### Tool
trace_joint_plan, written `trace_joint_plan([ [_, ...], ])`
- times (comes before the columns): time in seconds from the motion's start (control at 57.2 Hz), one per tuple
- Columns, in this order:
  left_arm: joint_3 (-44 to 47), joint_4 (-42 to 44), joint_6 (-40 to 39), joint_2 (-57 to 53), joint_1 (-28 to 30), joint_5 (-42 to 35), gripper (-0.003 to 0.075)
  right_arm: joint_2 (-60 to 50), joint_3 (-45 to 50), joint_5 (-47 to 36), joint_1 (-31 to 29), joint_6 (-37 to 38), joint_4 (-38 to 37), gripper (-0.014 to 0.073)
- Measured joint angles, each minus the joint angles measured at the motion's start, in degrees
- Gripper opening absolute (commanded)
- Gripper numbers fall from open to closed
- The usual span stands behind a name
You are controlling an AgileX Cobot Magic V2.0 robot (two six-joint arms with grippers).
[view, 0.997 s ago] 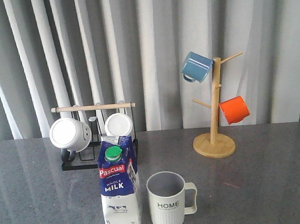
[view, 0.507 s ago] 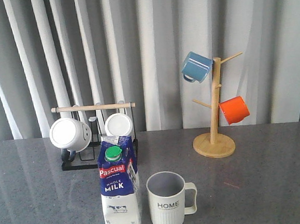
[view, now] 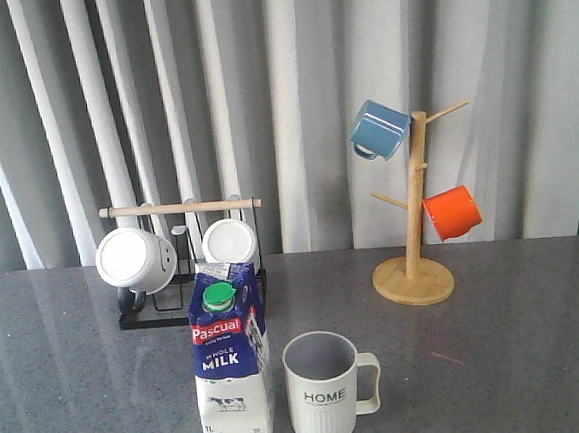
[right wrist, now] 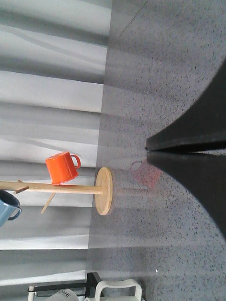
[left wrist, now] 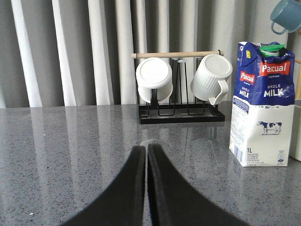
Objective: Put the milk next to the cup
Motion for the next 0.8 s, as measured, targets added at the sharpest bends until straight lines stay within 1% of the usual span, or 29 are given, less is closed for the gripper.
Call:
trace_joint_plan([
  [0.157, 0.0, 0.0, 0.0, 0.0, 0.0, 0.0, -0.0006, 0.0, 0.0, 0.1, 0.0, 0.0, 0.1, -0.0008],
  [0.367, 0.0, 0.0, 0.0, 0.0, 0.0, 0.0, -0.0006, 0.0, 0.0, 0.2, 0.0, 0.5, 1.9, -0.0008],
  [0.805, 0.0, 0.0, 0.0, 0.0, 0.0, 0.0, -0.0006, 0.0, 0.0, 0.3, 0.0, 0.5, 2.0, -0.0008],
])
